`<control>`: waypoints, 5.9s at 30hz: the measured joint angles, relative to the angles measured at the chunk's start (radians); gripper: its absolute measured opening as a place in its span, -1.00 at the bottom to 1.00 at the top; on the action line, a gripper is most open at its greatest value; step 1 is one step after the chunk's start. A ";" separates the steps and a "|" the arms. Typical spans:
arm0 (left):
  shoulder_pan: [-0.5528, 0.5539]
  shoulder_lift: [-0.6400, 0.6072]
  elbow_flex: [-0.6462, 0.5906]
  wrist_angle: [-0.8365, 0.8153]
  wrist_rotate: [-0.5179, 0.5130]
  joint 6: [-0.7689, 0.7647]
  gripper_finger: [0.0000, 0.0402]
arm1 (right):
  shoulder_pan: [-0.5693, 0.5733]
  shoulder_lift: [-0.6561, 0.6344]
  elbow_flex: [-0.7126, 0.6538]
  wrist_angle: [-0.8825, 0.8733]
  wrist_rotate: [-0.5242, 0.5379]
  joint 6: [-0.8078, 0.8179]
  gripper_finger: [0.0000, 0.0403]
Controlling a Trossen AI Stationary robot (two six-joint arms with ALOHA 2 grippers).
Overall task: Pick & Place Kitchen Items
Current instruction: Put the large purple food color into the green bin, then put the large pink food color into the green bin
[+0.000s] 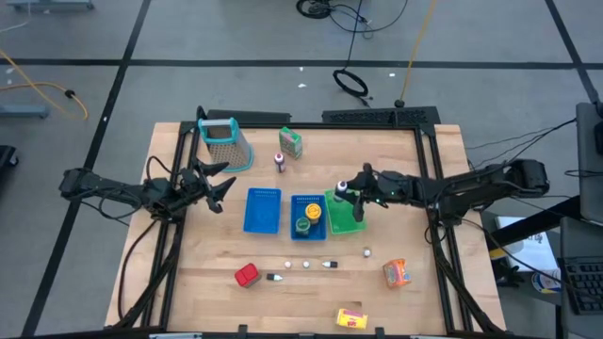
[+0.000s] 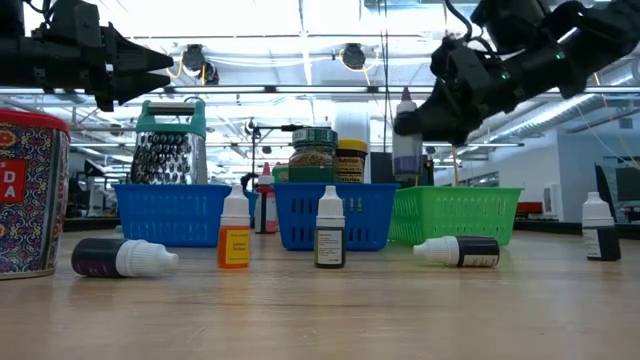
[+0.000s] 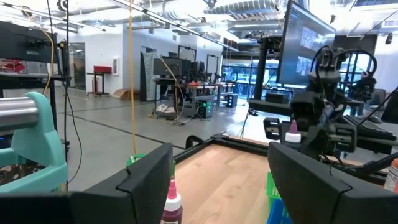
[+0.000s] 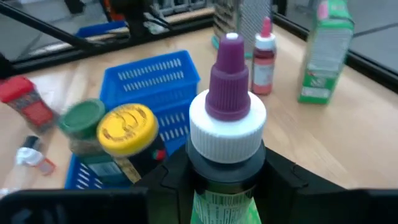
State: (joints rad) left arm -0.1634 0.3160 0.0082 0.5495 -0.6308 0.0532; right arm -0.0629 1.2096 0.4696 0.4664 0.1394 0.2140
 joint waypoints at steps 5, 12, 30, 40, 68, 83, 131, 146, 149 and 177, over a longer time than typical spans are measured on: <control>0.000 0.000 0.000 0.000 0.000 0.000 0.33 | 0.018 0.022 -0.020 0.012 0.048 0.010 -0.42; 0.000 0.000 0.000 0.000 0.000 0.001 0.33 | 0.026 0.107 -0.048 0.139 0.051 0.014 -0.42; 0.000 0.000 0.000 0.000 0.000 0.002 0.33 | 0.011 0.328 -0.048 0.338 0.069 0.005 -0.39; 0.000 0.000 0.000 0.000 0.000 0.002 0.33 | 0.012 0.327 -0.048 0.338 0.069 -0.019 -0.38; 0.002 0.074 0.000 0.001 -0.041 -0.069 0.33 | 0.012 0.216 -0.046 0.351 0.067 -0.117 0.09; 0.142 0.360 0.000 0.127 -0.064 -0.239 0.33 | 0.012 0.112 -0.046 0.347 0.069 -0.200 0.09; 0.372 1.289 0.467 0.151 0.072 -0.282 0.33 | 0.012 0.112 -0.047 0.344 0.068 -0.208 0.08; 0.466 1.289 0.468 0.165 0.191 -0.323 0.33 | 0.012 0.112 -0.047 0.344 0.068 -0.208 0.07; 0.469 1.289 0.468 0.170 0.197 -0.337 0.33 | 0.012 0.112 -0.047 0.345 0.068 -0.208 0.07; 0.471 1.445 0.565 0.209 0.265 -0.265 0.33 | 0.012 0.113 -0.047 0.344 0.066 -0.200 0.04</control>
State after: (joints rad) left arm 0.3073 1.7615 0.5732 0.7589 -0.3660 -0.2114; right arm -0.0505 1.3224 0.4225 0.8108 0.2057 0.0138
